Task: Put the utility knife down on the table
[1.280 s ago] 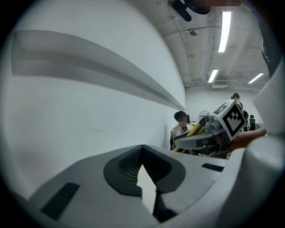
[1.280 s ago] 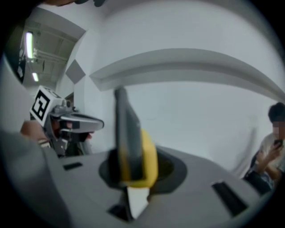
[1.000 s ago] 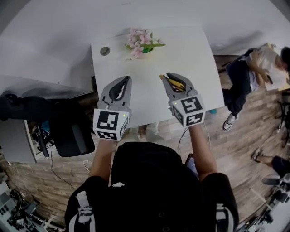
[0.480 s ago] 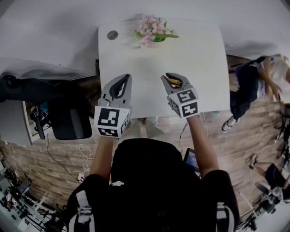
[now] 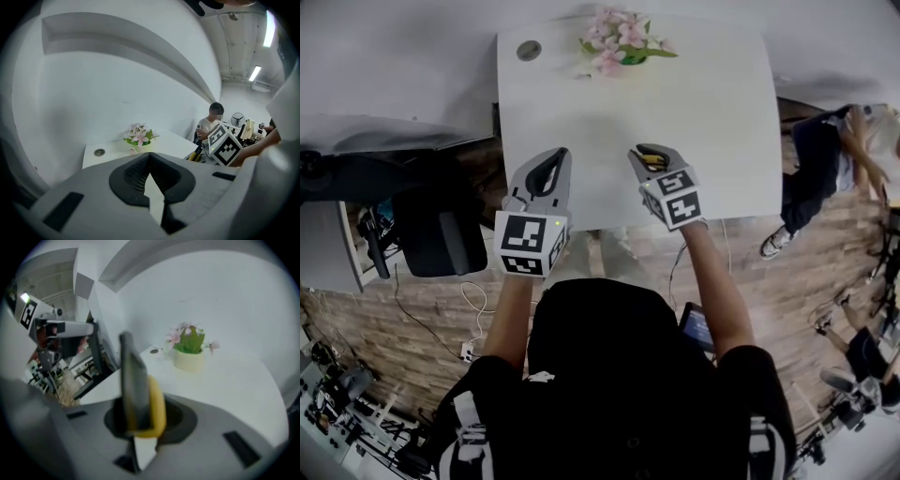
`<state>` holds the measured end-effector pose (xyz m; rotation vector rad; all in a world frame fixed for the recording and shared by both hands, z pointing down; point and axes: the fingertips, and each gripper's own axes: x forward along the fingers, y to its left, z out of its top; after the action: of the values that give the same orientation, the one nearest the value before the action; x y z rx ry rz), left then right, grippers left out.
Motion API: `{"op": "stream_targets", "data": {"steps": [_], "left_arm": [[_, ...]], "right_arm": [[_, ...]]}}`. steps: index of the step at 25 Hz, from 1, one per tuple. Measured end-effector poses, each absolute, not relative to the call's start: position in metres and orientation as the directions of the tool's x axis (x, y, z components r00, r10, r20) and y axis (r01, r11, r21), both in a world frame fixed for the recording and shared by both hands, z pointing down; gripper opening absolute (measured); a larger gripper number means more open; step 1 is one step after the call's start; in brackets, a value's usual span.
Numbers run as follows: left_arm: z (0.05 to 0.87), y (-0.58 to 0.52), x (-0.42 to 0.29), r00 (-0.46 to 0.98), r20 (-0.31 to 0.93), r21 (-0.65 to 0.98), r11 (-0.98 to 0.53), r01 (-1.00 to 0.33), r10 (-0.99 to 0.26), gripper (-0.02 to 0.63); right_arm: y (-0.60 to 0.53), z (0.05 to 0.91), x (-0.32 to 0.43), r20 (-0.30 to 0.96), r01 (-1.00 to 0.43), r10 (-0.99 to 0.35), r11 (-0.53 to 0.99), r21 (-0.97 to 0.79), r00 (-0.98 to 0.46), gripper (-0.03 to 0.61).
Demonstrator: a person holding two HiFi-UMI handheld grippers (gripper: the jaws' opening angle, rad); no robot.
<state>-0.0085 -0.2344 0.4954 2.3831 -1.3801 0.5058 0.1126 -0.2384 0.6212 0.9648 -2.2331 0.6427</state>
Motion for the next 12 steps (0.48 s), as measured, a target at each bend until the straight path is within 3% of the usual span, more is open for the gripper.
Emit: {"op": "stream_targets", "data": {"steps": [12], "left_arm": [[0.509, -0.229, -0.017, 0.465, 0.493, 0.125, -0.469, -0.874, -0.735, 0.02]], "right_arm": [[-0.232, 0.65, 0.104, 0.728, -0.767, -0.411, 0.594, -0.242, -0.549, 0.081]]}}
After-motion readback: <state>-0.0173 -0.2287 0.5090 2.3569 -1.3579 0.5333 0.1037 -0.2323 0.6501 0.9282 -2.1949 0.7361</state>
